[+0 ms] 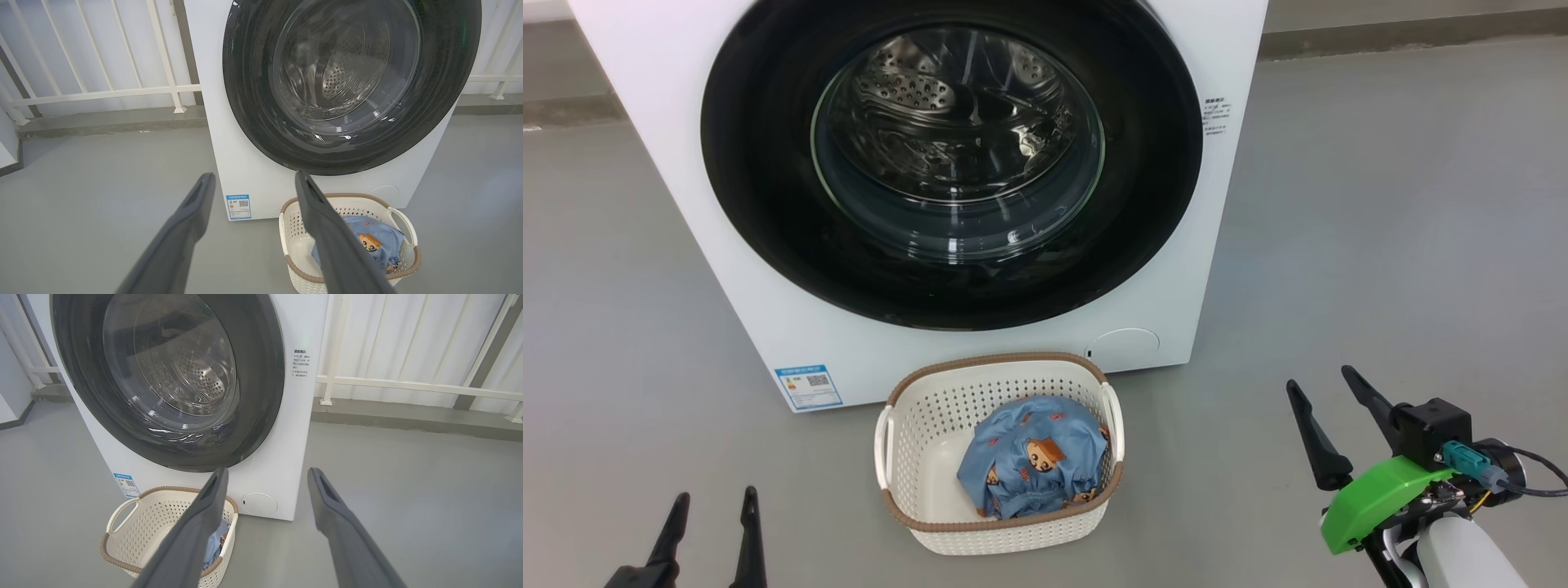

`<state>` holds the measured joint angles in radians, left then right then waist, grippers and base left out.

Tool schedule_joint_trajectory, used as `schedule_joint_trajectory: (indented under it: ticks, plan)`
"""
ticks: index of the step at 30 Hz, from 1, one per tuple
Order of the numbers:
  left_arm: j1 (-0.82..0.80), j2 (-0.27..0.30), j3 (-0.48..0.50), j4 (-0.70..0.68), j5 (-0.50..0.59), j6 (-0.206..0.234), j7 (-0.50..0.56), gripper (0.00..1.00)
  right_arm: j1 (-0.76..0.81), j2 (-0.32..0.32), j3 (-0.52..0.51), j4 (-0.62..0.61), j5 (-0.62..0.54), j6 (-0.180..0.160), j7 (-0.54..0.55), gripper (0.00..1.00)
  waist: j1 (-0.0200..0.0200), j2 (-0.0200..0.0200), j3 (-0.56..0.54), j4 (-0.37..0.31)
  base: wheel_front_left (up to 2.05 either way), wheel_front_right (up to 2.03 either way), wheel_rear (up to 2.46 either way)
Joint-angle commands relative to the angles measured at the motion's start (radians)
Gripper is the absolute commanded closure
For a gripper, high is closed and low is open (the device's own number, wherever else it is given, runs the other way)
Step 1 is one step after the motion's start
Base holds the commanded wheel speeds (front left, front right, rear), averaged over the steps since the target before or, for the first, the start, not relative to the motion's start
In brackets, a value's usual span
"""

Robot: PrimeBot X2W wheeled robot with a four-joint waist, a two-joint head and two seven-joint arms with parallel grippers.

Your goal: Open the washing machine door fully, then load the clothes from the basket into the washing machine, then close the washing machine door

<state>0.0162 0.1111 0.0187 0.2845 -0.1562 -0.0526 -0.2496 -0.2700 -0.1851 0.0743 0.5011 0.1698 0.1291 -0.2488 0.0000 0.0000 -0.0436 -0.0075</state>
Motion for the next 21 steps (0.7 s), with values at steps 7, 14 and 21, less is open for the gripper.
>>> schedule_joint_trajectory:
  ticks: [7,14,21]
  plan:
    - [-0.016,0.020,0.039,-0.019,-0.014,0.019,-0.012,0.00,-0.018,0.006,-0.006,-0.023,-0.022,0.002,-0.013,0.00,0.0000,0.0000,0.000,0.000,0.00,0.00,0.00]
    - [-0.017,0.011,0.049,-0.037,-0.041,0.016,-0.012,0.00,-0.015,0.014,-0.017,-0.026,-0.032,0.002,-0.013,0.00,0.0000,0.0000,0.004,0.000,0.00,0.00,0.00]
    - [-0.012,0.008,0.045,-0.055,-0.055,-0.006,-0.012,0.00,-0.014,0.015,-0.024,-0.033,-0.037,0.002,-0.013,0.00,0.0000,0.0000,0.008,0.002,0.00,0.00,0.00]
